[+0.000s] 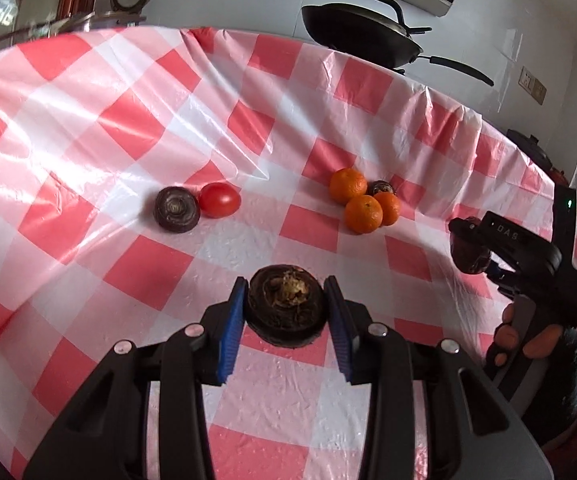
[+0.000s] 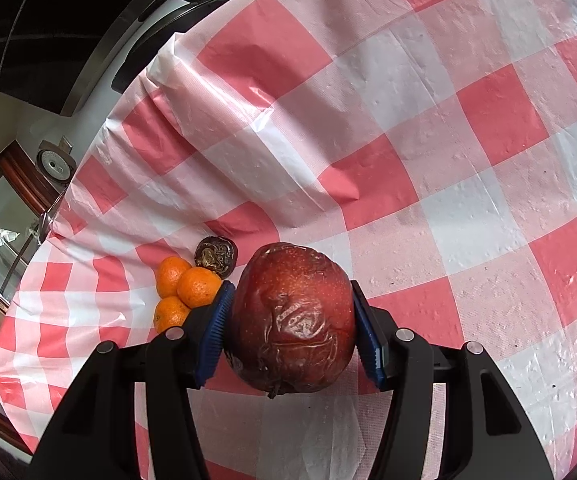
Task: Organize fruits
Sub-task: 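Carry the dark red and brown fruits over the white box and open both tools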
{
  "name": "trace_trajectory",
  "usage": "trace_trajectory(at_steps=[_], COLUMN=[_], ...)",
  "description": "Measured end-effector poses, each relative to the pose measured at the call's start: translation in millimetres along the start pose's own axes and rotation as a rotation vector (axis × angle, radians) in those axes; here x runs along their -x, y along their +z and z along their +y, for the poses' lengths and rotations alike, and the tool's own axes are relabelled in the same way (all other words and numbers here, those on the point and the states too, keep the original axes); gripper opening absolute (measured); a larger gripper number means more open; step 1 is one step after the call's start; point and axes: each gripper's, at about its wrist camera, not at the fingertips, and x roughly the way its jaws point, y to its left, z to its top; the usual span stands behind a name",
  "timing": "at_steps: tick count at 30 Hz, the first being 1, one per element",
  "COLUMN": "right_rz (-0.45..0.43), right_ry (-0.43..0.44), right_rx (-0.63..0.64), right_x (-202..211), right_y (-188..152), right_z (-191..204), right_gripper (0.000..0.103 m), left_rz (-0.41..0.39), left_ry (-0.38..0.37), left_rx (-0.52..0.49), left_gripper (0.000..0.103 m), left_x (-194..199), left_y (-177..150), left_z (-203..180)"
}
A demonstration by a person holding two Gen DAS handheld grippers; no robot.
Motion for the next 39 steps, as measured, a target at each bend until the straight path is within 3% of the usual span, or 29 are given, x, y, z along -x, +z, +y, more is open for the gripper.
trace_trajectory(at_steps=[7,10,15,25,29,39], right_rz=[-0.015,-0.077,-0.05,0.013,0.048,0.13], right_ry=[-0.005,0.012,0.031,0.117,0.159,0.253], right_rx=[0.001,0.008,0.013,0.081,0.174,0.336], right_x=[5.3,23.4,56.5,128.3,153.3,181.4], right_y=[-1.0,-7.8,-43.1,-122.4,-159.2,-214.5], right_z=[0.3,1.0,5.6,37.5,63.6,114.6], right_gripper=[0.056,0.056,0.056,0.056,0.056,0.056], left_rz=[0.019,0.02,0.025,-0.091,-0.091,-0.094], left_ry=[0.028,0.031,0.024,0.06,0.064,0.176], left_rx=[0.006,0.006,0.015,0.032,0.04,-0.031], left_gripper=[0.039,0.039,0.039,0.039,0.039,0.039], left_x=[-6.6,-6.3,4.2,92.6,126.8,190.7], left_y=[-0.7,-1.9,-8.0,-52.5,-72.8,-111.2], left_z=[4.1,5.7,10.0,33.0,53.8,99.9])
